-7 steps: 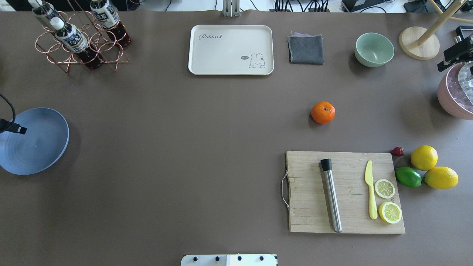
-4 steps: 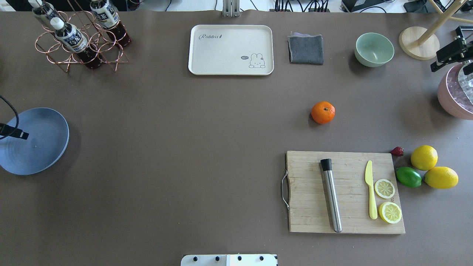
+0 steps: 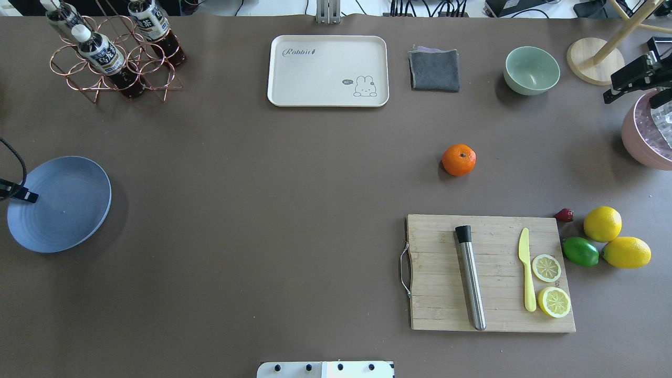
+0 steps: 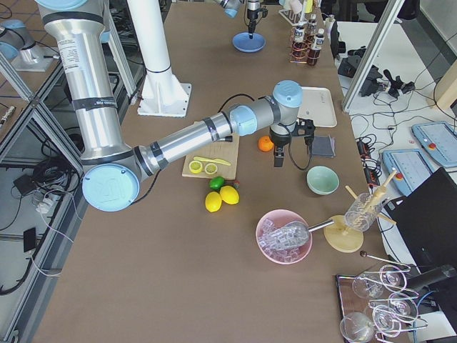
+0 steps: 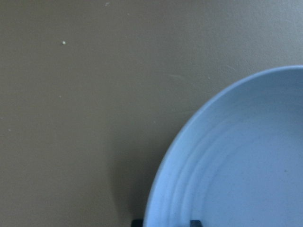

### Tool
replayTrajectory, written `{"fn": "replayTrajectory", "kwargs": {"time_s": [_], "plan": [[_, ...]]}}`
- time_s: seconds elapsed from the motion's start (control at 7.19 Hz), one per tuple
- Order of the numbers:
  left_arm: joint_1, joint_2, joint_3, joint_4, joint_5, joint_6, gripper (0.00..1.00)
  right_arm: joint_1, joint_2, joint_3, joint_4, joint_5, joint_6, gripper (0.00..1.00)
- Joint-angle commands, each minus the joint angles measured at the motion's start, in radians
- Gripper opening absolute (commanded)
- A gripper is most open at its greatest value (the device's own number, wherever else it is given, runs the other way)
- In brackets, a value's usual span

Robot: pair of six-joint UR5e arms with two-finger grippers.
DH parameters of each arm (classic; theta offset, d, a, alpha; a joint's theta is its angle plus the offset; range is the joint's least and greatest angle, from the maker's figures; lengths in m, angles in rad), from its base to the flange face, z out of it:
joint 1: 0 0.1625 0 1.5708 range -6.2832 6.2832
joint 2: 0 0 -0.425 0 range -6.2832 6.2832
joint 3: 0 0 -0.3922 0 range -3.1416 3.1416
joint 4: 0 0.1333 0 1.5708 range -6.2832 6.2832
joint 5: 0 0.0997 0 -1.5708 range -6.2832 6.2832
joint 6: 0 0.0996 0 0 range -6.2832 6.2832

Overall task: Pick orange to plate
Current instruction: 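Move the right gripper toward the orange tangerine while the left gripper nears the blue plate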

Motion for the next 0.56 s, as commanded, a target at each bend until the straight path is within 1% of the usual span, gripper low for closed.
{"fn": "replayTrajectory", "kwargs": {"time_s": [0.0,0.14,0.28,0.42], "plan": [[-0.034,-0.012,-0.003,0.006,-0.064,-0.035,0.00,-0.003,0.000,0.001,0.000,-0.007,0.004,1.00],[-0.072,-0.027,-0.007,0.010,-0.179,-0.054,0.00,-0.005,0.011,-0.001,0.000,-0.008,0.005,1.00],[-0.112,-0.046,-0.010,0.020,-0.242,-0.056,0.00,-0.008,0.017,0.001,0.000,-0.012,0.019,1.00],[-0.122,-0.049,-0.024,0.021,-0.253,-0.059,0.00,-0.011,0.025,-0.001,0.000,-0.012,0.022,1.00]]}}
